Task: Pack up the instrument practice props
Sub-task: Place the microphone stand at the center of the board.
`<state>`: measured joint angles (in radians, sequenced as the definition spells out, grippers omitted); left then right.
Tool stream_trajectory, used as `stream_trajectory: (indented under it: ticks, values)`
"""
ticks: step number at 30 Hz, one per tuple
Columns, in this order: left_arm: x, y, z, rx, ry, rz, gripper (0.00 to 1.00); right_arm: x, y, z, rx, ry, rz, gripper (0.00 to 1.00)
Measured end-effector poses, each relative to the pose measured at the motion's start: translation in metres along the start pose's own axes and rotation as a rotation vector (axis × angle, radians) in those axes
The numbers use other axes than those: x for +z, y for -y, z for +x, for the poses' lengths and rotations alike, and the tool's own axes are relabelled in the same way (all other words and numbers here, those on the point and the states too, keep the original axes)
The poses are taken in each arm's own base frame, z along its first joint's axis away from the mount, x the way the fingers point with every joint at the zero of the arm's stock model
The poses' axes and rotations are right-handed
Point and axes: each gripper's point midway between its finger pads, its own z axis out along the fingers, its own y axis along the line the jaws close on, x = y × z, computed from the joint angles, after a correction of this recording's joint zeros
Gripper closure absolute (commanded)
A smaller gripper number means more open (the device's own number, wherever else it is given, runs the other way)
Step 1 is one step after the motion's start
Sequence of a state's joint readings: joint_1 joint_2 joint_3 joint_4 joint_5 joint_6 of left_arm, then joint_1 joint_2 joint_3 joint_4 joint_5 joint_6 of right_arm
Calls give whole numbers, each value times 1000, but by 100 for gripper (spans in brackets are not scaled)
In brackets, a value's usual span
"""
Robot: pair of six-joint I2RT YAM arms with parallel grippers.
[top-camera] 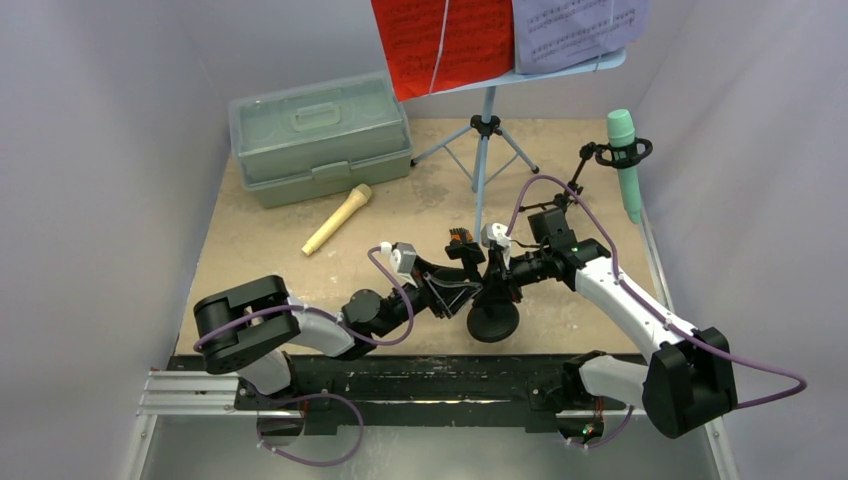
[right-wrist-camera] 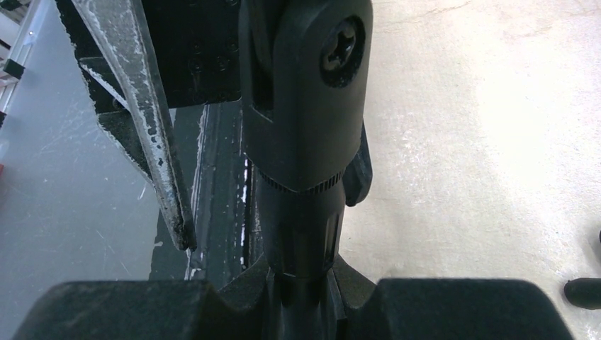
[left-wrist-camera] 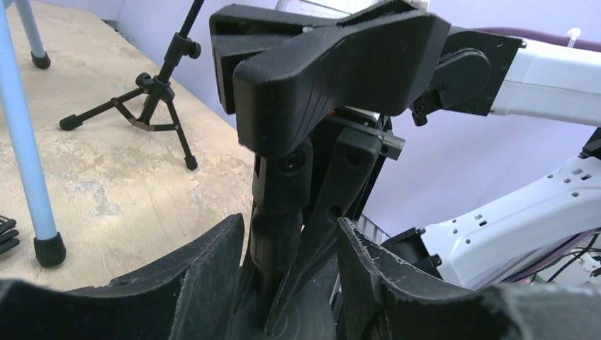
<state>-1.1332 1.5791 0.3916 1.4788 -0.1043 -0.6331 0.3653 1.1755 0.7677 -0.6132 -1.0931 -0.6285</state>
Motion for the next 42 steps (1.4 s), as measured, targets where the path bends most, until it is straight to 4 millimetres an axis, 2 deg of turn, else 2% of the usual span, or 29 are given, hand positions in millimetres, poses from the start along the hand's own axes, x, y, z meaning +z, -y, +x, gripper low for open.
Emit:
stream_trajectory:
  ticks: [7,9,14,17,19,23,27,34,42]
  values:
    - [10,1,-9,9,37,-8,55,0,0,0,0,0,-1,100]
    - [14,2,-10,13,43,-5,58,0,0,0,-1,1,-1,100]
    - [22,2,-13,21,57,-4,76,0,-3,-2,-4,13,-18,100]
    - [22,0,-11,30,52,-6,99,0,-5,-1,11,9,-21,100]
    - [22,1,-11,36,49,1,100,0,-6,0,22,5,-21,100]
    - [22,1,-11,39,47,2,100,0,-6,0,22,5,-21,80]
    - [20,1,-11,40,46,2,100,0,-6,0,20,7,-23,56]
    - [2,-10,-6,52,9,-29,100,-1,-5,-6,-21,19,-18,21]
    - [-13,-12,-28,66,45,-45,100,-3,-6,-10,-56,25,-12,4]
